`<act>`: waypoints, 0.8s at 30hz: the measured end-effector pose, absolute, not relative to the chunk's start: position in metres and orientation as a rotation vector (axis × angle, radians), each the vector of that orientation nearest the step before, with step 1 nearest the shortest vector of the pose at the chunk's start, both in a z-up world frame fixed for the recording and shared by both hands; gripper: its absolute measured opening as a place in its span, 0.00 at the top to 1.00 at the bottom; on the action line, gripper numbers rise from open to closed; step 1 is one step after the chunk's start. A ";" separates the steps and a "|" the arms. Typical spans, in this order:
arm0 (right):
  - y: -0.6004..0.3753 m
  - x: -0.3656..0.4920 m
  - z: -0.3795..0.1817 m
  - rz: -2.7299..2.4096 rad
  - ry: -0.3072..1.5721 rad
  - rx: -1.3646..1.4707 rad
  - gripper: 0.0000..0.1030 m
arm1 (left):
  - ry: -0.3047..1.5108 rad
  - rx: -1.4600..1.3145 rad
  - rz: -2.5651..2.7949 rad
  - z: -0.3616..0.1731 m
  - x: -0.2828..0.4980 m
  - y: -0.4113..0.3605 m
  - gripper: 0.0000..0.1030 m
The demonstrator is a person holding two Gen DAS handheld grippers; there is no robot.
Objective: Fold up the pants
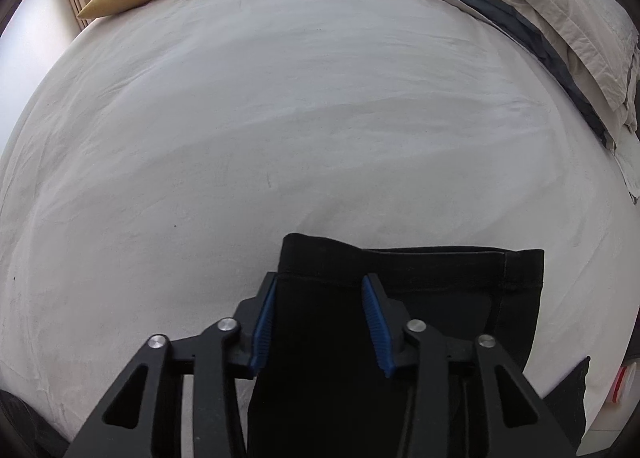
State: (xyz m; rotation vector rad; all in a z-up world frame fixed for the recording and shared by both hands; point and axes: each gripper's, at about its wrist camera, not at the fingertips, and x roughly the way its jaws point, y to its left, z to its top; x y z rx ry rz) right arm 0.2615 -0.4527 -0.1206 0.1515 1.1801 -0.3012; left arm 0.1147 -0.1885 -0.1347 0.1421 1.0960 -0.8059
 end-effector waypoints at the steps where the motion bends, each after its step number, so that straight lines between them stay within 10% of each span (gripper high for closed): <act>1: -0.454 0.262 -0.119 -0.300 1.185 0.152 0.82 | 1.095 0.141 -0.806 -0.136 0.116 -0.193 0.69; 17: -0.578 0.106 0.019 -0.298 0.648 0.540 0.85 | 1.153 0.041 -0.771 -0.128 0.136 -0.159 0.69; 24: -0.634 -0.024 -0.038 -0.451 0.556 0.791 0.84 | 1.184 0.007 -0.744 -0.125 0.146 -0.150 0.69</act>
